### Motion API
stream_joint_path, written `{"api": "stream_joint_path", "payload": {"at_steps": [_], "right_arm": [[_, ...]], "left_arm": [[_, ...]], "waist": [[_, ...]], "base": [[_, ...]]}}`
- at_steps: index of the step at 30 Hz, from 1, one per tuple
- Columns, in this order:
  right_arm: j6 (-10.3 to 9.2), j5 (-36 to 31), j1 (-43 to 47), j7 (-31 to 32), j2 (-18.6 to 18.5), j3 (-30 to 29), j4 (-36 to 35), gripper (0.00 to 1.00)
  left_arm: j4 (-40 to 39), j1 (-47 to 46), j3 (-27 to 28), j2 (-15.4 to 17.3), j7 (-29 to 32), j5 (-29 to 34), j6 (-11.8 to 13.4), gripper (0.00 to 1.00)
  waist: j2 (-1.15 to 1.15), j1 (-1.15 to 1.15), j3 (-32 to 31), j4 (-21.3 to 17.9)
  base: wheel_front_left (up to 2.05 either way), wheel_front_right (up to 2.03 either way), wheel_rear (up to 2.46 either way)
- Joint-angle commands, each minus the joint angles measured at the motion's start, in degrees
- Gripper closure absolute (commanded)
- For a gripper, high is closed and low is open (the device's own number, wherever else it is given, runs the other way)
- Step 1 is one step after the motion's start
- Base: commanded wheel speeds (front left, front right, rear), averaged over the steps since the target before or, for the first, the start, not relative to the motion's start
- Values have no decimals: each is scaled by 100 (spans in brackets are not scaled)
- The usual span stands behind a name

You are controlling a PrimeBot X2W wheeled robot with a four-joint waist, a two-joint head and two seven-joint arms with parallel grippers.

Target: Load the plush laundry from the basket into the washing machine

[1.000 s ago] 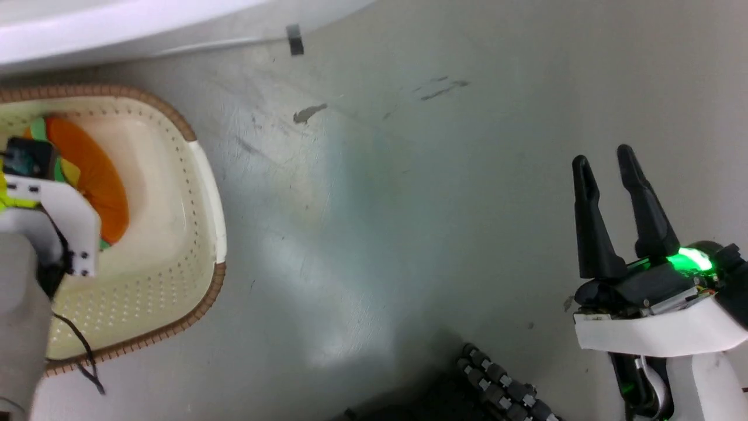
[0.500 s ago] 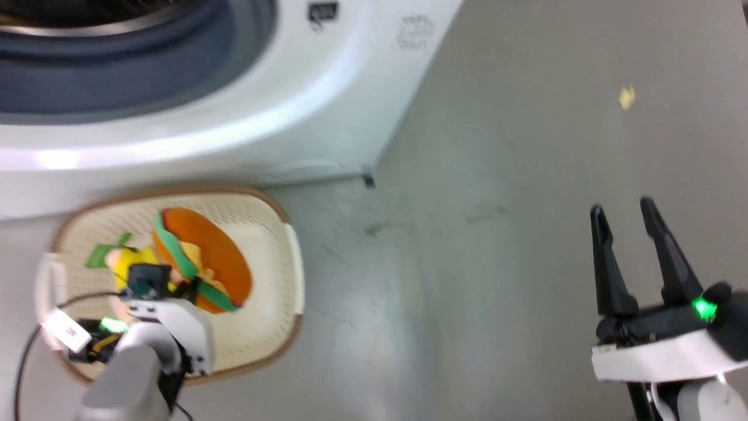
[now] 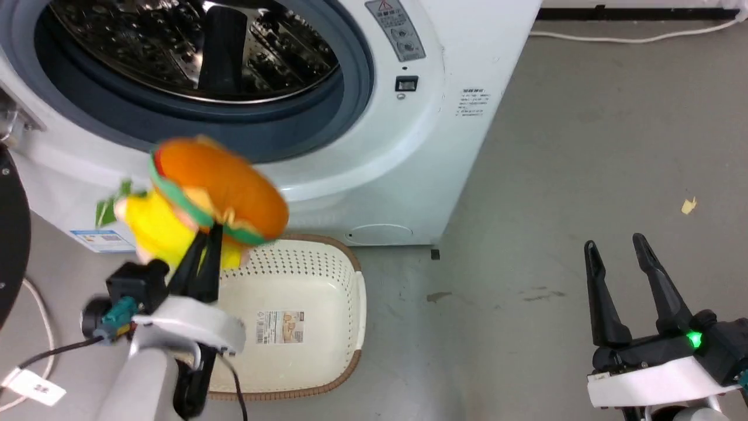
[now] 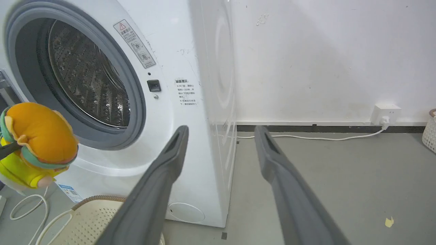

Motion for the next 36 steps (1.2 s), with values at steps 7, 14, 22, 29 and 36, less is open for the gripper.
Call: {"api": "stream_joint_path", "payload": {"at_steps": [7, 14, 22, 29, 36], "right_arm": [[-5, 61, -260, -25, -3, 214, -126, 0], [-5, 433, -560, -25, -3, 475, -252, 0], [-5, 902, -886, -25, -3, 677, -437, 0], [-5, 1165, -1088, -25, -3, 782, -472, 0], [-5, 1305, -1239, -25, -3, 897, -468, 0]], "left_arm": [[-1346, -434, 355, 229, -18, 322, -12, 100], [-1822, -1571, 564, 960, 787, 341, -78, 100], [-1326, -3507, 508, 1985, 2051, 127, -229, 100], [-344, -4754, -60, 2450, 2697, 192, -267, 100], [831, -5758, -854, 2766, 3100, 339, -274, 100]], "waist": [[0, 2, 725, -302], [0, 2, 1595, -790], [0, 2, 2592, -1347], [0, 2, 3020, -1595], [0, 2, 3233, -1690]], "base": [[0, 0, 0], [0, 0, 0], [0, 0, 0], [0, 0, 0], [0, 0, 0]]}}
